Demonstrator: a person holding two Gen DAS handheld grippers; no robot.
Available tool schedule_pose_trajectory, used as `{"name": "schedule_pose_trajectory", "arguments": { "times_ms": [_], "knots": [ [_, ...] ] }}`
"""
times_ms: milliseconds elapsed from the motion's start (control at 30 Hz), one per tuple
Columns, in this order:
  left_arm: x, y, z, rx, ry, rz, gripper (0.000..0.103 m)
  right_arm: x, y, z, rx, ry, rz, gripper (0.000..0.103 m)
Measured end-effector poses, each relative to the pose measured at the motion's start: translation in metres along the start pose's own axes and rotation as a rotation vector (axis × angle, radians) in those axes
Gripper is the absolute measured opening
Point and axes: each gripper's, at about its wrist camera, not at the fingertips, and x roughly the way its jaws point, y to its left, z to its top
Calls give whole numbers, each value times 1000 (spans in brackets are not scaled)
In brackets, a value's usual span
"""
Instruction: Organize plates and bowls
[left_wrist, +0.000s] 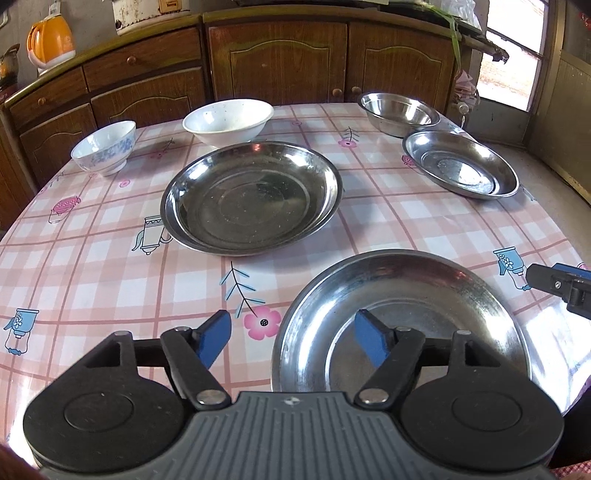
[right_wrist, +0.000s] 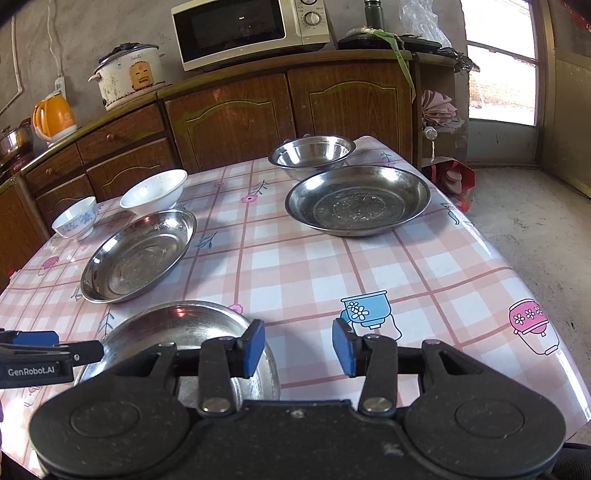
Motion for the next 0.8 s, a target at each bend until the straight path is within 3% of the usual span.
{"name": "schedule_pose_trajectory", "arguments": {
  "times_ms": [800],
  "knots": [
    [10,-37,47,84,-35,-80,76,-1,-46,22,78,-70,-53,61]
  ]
}}
